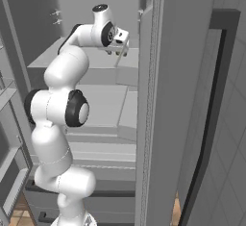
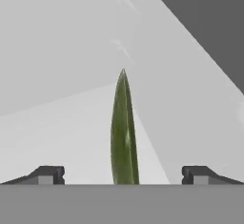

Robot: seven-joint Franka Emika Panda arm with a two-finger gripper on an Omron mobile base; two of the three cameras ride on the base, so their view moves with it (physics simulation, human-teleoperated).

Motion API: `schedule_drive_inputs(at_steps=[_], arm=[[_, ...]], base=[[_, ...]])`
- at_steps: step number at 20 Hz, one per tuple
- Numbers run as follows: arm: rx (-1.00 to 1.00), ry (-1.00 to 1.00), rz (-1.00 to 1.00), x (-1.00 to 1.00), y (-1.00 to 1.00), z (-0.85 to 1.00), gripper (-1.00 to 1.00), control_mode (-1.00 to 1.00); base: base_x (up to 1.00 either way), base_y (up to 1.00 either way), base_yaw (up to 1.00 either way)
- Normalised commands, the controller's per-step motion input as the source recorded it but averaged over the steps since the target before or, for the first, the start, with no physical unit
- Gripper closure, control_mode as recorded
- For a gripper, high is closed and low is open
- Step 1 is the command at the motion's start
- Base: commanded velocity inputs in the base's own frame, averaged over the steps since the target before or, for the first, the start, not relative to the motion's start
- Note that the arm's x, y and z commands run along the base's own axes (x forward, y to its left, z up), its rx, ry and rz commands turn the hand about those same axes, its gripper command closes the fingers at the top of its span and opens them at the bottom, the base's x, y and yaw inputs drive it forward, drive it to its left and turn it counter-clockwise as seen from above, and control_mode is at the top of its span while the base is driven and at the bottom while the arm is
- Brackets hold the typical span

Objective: Grab the lemon wedges from the fridge, place them in the blender, close the lid, and turn on the blender to create a marinade.

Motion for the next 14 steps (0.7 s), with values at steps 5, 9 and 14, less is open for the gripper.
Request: schedule_drive_inputs(at_steps=[5,9,14], arm=[[0.04,0.00,0.00,0.07,0.00,-0.30,1.00,-1.00],[0.01,0.00,0.00,-0.04,0.00,-0.44,1.00,-1.00],[0.00,-0.04,0.00,0.02,0.00,-0.18,1.00,-1.00]], base=[[0.00,0.00,0.00],[0.00,0.00,0.00],[0.00,0.00,0.00]])
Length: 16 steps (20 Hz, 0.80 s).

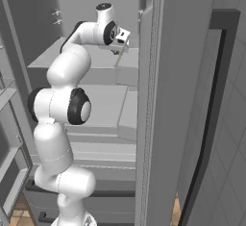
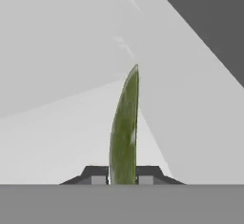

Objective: Grab the lemon wedges from the fridge, place them in the blender, close the lid, and turn on the blender to create a marinade.

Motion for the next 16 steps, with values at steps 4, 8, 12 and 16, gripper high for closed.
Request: schedule_drive_inputs(at_steps=[4,8,12,16], arm=[[0.00,-0.07,0.00,0.00,0.00,-0.08,1.00,-1.00],[0.00,-0.04,0.00,-0.01,0.00,0.00,1.00,-1.00],[0.00,-0.05,0.00,-0.28,0.00,0.00,1.00,-1.00],[0.00,-0.16,0.00,-0.72,0.00,0.00,1.00,-1.00]], base=[[0.00,0.00,0.00],[0.00,0.00,0.00],[0.00,0.00,0.00],[0.00,0.00,0.00]])
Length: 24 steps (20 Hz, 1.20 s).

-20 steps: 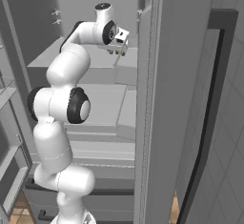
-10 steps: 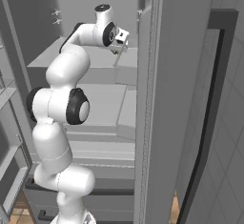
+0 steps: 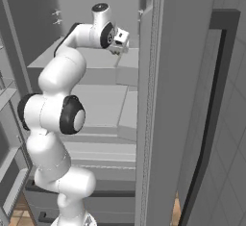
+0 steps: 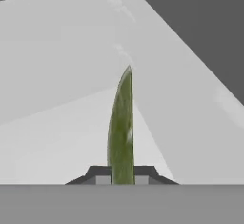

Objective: Grab the lemon wedges from the fridge, place them in the blender, close the lid, and turn on the blender to create a marinade.

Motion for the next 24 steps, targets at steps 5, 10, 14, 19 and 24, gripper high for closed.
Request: schedule_drive_inputs(at_steps=[5,10,14,19,24], arm=[[0.00,-0.30,0.01,-1.00,0.02,0.00,1.00,-1.00],[0.00,-0.40,0.03,-1.00,0.08,0.00,1.00,-1.00],[0.00,-0.33,0.01,-1.00,0.13,0.05,1.00,-1.00],[-0.01,-0.21,0.07,-1.00,0.30,0.14,1.00,-1.00],[-0.03,-0.04,0.12,-1.00,0.34,0.29,1.00,-1.00]], base=[[0.00,0.00,0.00],[0.00,0.00,0.00],[0.00,0.00,0.00],[0.00,0.00,0.00],[0.00,0.00,0.00]])
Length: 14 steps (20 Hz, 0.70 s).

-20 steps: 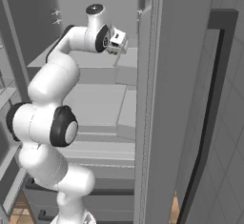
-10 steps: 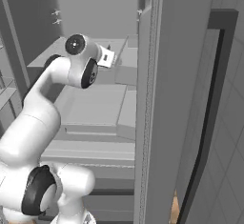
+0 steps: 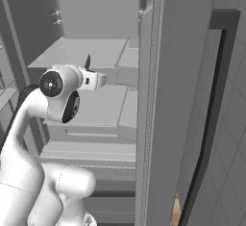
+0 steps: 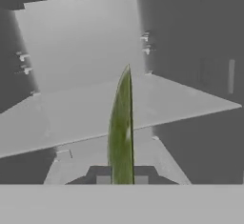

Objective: Grab the lemon wedges from the fridge, place them in the blender, close the lid, and turn on the blender to create a marinade.

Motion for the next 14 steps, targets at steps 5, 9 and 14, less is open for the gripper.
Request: schedule_drive_inputs(at_steps=[5,9,14], arm=[[-0.06,0.11,0.14,-1.00,0.27,0.37,1.00,-1.00],[-0.09,0.26,0.20,-1.00,0.15,0.00,1.00,-1.00],[-0.09,0.35,0.14,-1.00,0.15,-0.02,1.00,-1.00]], base=[[0.00,0.00,0.00],[0.00,0.00,0.00],[0.00,0.00,0.00]])
